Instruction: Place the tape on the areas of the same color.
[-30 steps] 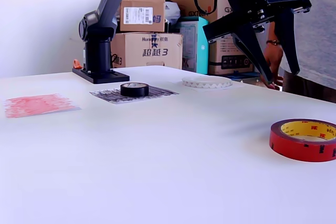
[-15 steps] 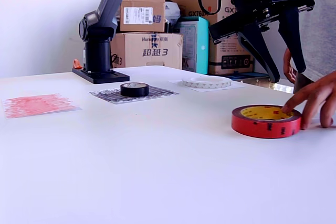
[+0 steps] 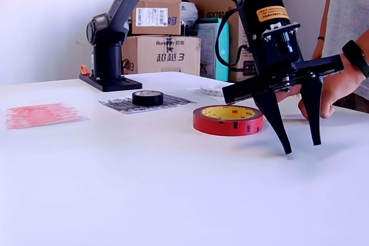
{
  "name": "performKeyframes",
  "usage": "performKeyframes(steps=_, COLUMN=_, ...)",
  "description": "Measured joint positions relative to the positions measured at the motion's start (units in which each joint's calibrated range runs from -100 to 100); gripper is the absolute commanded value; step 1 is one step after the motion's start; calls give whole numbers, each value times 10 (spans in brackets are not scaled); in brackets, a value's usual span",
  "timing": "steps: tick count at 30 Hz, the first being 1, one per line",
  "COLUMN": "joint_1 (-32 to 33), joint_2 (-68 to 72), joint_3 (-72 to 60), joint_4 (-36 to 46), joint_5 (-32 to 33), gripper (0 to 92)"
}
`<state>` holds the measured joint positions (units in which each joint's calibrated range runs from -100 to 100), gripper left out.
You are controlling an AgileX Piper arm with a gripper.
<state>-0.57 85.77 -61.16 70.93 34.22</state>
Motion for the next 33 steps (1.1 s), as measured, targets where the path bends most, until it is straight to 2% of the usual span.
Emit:
performKeyframes(steps=15, joint_1=17, joint_2=0, joint_3=-71, joint_4=43, joint_5=-18, gripper=433)
performKeyframes(steps=21, joint_1=27, joint_2=0, joint_3=-143, joint_4=123, joint_5=-42, gripper=432)
performKeyframes(steps=33, joint_1=0, joint_2=0, joint_3=-240, joint_4=273, joint_5=-38, gripper=432)
